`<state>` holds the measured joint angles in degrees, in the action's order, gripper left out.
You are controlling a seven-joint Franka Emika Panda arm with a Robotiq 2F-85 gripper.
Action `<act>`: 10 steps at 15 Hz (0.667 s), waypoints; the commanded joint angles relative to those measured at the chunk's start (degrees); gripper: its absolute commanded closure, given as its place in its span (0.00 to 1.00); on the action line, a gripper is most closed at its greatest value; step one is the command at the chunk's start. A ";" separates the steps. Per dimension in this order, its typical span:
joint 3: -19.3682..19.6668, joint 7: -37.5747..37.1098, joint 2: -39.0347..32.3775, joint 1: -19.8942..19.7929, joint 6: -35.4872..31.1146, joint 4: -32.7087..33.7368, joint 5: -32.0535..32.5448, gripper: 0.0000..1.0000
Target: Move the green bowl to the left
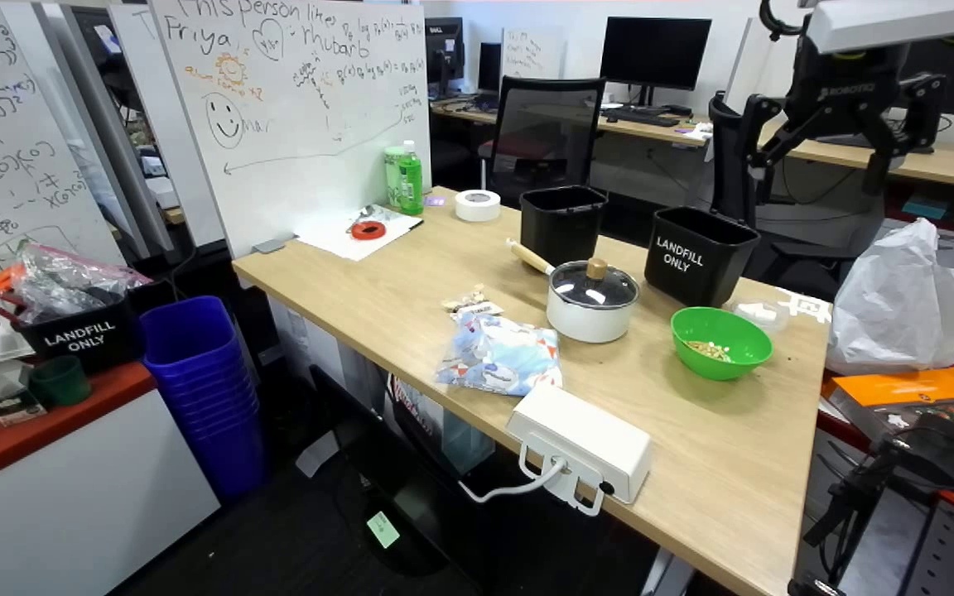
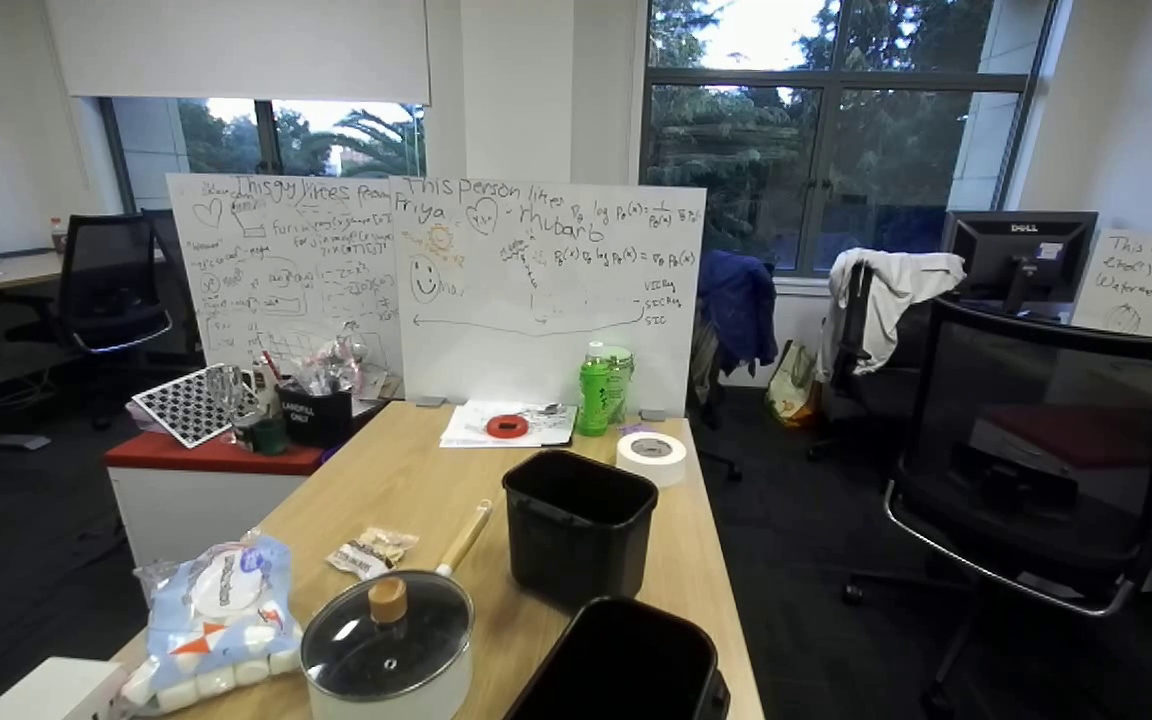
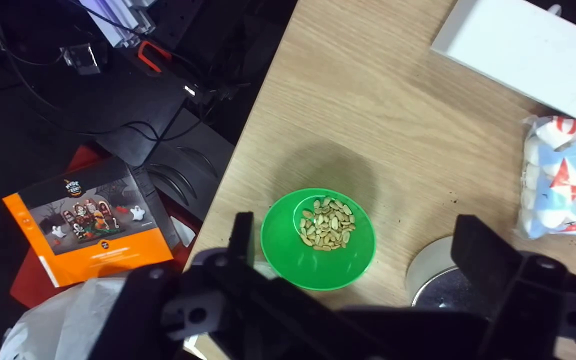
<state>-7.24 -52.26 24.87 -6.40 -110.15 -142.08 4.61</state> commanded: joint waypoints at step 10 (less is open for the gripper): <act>8.21 -13.73 -8.62 -3.12 -14.04 -6.56 -10.97 0.00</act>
<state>0.05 -62.88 18.24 -8.77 -120.98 -147.51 -3.75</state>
